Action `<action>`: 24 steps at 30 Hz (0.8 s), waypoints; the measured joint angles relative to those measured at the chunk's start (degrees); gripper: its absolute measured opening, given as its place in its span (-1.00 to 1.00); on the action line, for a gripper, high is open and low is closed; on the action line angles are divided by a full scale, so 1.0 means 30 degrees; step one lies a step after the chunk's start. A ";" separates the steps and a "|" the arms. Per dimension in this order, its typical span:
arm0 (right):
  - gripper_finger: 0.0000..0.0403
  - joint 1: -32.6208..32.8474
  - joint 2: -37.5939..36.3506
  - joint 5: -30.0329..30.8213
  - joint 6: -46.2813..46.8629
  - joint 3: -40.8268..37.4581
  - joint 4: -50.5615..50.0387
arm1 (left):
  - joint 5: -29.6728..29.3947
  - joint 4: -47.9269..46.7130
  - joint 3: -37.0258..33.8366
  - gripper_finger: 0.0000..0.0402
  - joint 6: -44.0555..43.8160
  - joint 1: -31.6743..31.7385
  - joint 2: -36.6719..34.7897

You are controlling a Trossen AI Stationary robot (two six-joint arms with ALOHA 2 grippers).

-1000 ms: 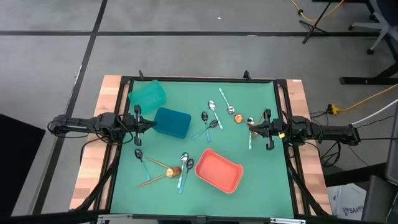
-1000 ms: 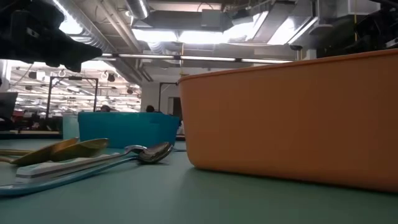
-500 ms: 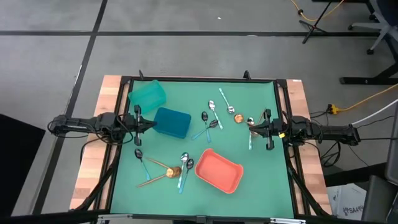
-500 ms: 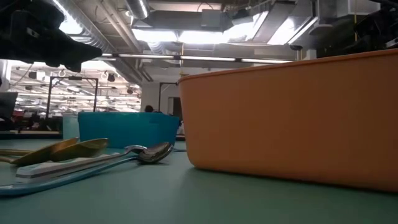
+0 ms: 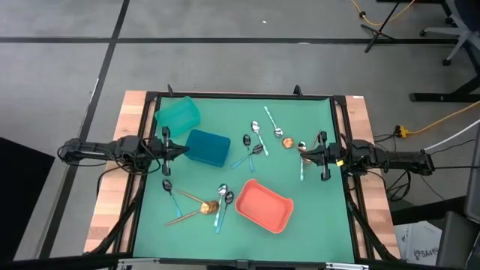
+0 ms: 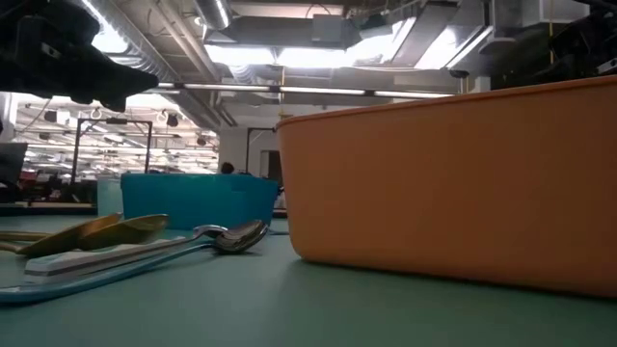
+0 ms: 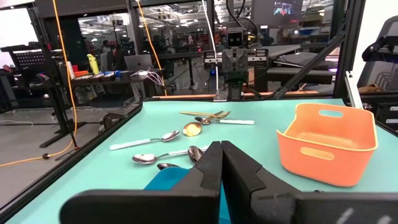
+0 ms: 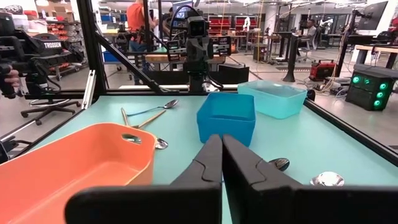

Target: Sort silverware by color (type)

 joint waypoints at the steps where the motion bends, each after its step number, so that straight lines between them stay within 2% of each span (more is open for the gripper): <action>1: -1.00 -0.0007 0.0006 -0.0007 -0.0003 0.0000 0.0004 | -0.0004 0.0000 -0.0004 -1.00 0.0000 0.0002 -0.0004; 15: -0.95 -0.0004 0.0006 0.0079 0.0028 -0.0015 0.0122 | 0.0000 0.0000 -0.0004 -1.00 0.0000 0.0002 -0.0003; 19: -0.76 0.0000 0.0006 0.0756 0.1473 -0.0015 0.0201 | 0.0000 0.0000 -0.0004 -1.00 0.0000 0.0001 0.0000; 24: -0.39 -0.0003 0.0006 0.1696 0.2117 -0.0015 0.0274 | -0.0001 0.0000 0.0001 -1.00 0.0000 0.0002 -0.0004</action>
